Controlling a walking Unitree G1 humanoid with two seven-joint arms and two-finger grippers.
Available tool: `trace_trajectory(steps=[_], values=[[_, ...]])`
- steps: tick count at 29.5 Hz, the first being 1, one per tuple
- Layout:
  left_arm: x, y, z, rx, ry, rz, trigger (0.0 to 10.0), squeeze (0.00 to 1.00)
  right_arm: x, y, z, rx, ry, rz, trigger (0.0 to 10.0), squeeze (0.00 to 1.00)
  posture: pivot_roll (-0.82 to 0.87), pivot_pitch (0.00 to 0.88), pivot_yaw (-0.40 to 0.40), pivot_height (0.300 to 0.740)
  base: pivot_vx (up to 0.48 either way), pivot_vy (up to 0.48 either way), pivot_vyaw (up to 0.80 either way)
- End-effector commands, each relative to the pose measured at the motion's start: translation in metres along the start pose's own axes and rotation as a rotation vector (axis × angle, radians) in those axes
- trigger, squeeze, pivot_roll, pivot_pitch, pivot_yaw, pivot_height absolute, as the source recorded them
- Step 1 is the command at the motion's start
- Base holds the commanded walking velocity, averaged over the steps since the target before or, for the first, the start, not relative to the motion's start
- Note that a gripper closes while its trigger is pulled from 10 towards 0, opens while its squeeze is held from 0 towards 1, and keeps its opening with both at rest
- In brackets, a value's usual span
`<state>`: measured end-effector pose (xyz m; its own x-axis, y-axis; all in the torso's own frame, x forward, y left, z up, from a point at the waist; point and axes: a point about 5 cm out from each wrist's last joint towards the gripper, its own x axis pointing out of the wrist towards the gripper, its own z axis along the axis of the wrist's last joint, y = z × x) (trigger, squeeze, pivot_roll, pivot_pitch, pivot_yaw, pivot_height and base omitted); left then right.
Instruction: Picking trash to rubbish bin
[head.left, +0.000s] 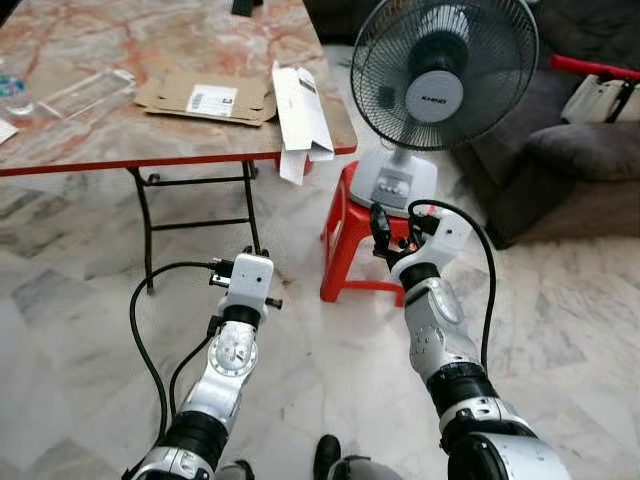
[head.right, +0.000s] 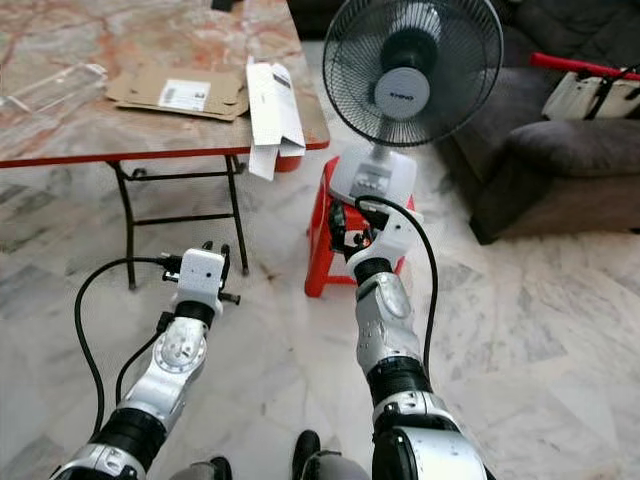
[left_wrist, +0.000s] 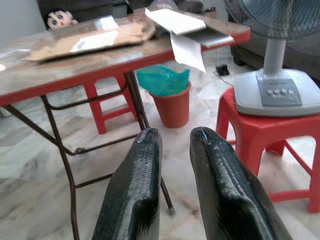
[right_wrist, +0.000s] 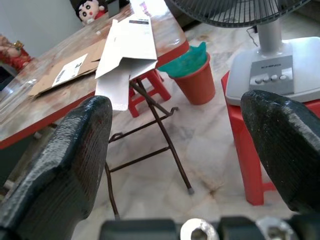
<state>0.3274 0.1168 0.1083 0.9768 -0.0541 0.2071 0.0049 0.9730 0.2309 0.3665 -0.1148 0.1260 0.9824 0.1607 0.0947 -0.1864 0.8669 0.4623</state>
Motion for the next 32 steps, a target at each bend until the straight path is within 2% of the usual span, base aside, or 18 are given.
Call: trace_trajectory(steps=[1, 5, 7, 13, 21, 24, 28, 32], values=[[0.000, 0.001, 0.001, -0.030, 0.011, 0.012, 10.0, 0.00, 0.001, 0.003, 0.003, -0.001, -0.007, 0.010, 10.0, 0.00, 0.05, 0.188, -0.094, 0.740, 0.000, 0.000, 0.00], [0.001, 0.007, 0.001, -0.040, 0.023, 0.050, 10.0, 0.00, 0.001, 0.004, 0.003, -0.036, -0.005, 0.035, 10.0, 0.00, 0.05, 0.198, -0.098, 0.740, 0.000, 0.000, 0.00], [0.001, 0.010, 0.001, -0.047, 0.023, 0.067, 10.0, 0.00, 0.000, 0.007, 0.001, -0.076, 0.009, 0.055, 10.0, 0.00, 0.05, 0.201, -0.099, 0.740, 0.000, 0.000, 0.80], [0.001, 0.014, 0.003, -0.045, 0.021, 0.086, 10.0, 0.00, -0.001, 0.008, -0.001, -0.063, 0.019, 0.059, 10.0, 0.00, 0.05, 0.209, -0.101, 0.740, 0.000, 0.000, 0.51], [0.002, 0.018, 0.006, -0.048, 0.018, 0.107, 10.0, 0.00, 0.000, 0.016, 0.000, -0.075, 0.015, 0.108, 10.0, 0.00, 0.05, 0.211, -0.105, 0.740, 0.270, 0.000, 0.00], [0.003, 0.019, 0.008, -0.047, 0.013, 0.112, 10.0, 0.00, 0.000, 0.019, 0.001, -0.117, 0.017, 0.130, 10.0, 0.00, 0.05, 0.210, -0.104, 0.740, 0.369, 0.000, 0.75], [0.004, 0.019, 0.009, -0.047, 0.012, 0.115, 10.0, 0.00, 0.000, 0.020, 0.000, -0.107, 0.021, 0.132, 10.0, 0.00, 0.05, 0.208, -0.103, 0.740, 0.418, 0.000, 0.75], [0.005, 0.020, 0.011, -0.045, 0.010, 0.119, 10.0, 0.00, -0.001, 0.020, -0.001, -0.085, 0.028, 0.129, 10.0, 0.00, 0.05, 0.207, -0.103, 0.740, 0.448, 0.000, 0.00]])
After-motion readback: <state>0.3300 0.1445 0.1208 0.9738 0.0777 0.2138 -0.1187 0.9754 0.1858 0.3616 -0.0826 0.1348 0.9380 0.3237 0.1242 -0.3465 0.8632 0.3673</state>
